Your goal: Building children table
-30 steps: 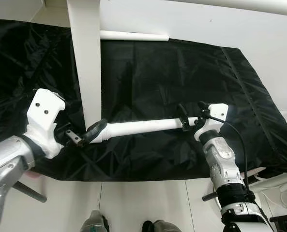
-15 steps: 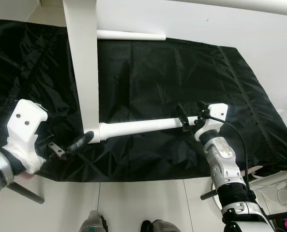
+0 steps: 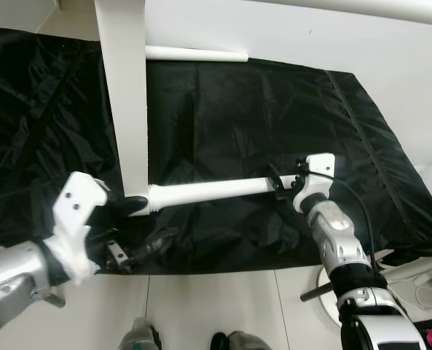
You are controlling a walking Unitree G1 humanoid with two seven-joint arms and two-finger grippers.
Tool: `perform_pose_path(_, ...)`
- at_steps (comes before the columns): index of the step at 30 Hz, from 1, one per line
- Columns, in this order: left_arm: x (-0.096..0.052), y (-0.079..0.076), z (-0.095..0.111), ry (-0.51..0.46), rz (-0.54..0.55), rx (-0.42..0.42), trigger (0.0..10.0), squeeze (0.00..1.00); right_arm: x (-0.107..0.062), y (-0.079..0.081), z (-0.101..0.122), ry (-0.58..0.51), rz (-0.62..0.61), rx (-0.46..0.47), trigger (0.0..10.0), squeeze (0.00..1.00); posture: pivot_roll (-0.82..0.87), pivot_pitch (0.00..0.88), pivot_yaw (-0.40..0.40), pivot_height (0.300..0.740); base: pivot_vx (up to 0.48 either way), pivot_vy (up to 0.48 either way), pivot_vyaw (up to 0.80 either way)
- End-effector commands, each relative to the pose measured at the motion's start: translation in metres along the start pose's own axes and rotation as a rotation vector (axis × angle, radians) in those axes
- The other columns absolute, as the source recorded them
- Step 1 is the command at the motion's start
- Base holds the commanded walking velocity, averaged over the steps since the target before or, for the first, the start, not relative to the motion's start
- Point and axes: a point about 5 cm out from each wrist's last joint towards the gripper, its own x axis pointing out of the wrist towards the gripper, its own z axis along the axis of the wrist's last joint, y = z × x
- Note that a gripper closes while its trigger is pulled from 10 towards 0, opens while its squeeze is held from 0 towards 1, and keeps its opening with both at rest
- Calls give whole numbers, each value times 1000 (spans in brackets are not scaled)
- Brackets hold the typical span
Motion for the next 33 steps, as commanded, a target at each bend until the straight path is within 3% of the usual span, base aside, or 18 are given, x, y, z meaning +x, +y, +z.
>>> perform_pose_path(1, 3, -3, -2, 16, -67, 2, 10000, 0, -1, -9, -4, 43, -28, 3, 10000, 0, 80, 96, -99, 740, 0, 0, 0)
perform_pose_path(5, 16, 8, -6, 49, -19, 23, 10000, 0, 7, -16, -1, 118, -41, 31, 10000, 0, 74, 96, -97, 740, 0, 0, 0)
perform_pose_path(9, 20, 15, -6, 60, 22, 42, 10000, 0, 8, -19, -1, 156, -43, 65, 10000, 0, 72, 96, -97, 740, 0, 0, 0)
perform_pose_path(20, 29, 64, -8, 103, 343, 114, 10000, 0, -2, -44, -9, 349, -39, 297, 10000, 0, 43, 100, -79, 740, 0, 0, 0)
perform_pose_path(33, 29, 82, -11, 126, 419, 150, 10000, 0, -17, -56, -23, 463, -81, 333, 10000, 0, 31, 100, -78, 740, 0, 0, 0)
